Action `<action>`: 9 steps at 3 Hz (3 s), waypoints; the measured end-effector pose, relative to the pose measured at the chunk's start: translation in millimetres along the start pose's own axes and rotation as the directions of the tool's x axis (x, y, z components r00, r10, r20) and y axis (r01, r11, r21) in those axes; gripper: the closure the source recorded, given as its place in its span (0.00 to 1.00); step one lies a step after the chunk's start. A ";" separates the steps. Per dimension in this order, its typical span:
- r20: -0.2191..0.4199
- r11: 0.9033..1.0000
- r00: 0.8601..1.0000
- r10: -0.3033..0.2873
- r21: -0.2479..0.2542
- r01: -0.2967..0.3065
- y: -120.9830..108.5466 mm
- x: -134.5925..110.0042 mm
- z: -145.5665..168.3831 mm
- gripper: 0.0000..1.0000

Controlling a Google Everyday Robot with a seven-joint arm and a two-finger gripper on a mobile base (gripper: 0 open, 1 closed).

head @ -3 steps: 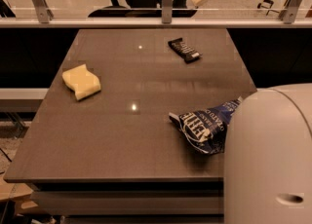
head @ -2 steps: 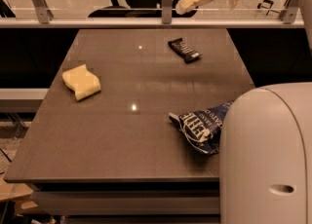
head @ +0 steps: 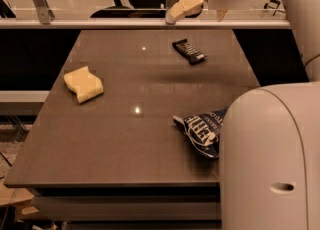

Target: Move rxbar chocolate near sponge

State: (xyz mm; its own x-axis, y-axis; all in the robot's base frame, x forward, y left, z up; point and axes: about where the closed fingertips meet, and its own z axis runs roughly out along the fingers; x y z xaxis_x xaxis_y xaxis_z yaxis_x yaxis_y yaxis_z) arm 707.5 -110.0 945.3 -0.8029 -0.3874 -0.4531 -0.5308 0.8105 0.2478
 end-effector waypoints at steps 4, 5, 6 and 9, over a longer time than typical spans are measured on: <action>-0.242 0.965 0.954 0.177 0.231 -0.120 -3.7 28.5 76.4 0.00; -0.242 0.965 0.954 0.177 0.231 -0.120 -3.7 28.5 76.5 0.00; -0.237 0.960 0.951 0.199 0.240 -0.141 -12.8 28.8 91.9 0.00; -0.271 0.968 0.951 0.148 0.237 -0.083 -46.9 28.0 104.3 0.00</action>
Offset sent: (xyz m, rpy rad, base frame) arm -0.0257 0.0165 -0.0574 -0.2657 0.2473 -0.1185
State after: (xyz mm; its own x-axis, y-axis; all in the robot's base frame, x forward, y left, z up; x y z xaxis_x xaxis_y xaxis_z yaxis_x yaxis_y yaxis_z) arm 738.2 -113.0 831.7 -0.9159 -0.3673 -0.1622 -0.3825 0.9209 0.0749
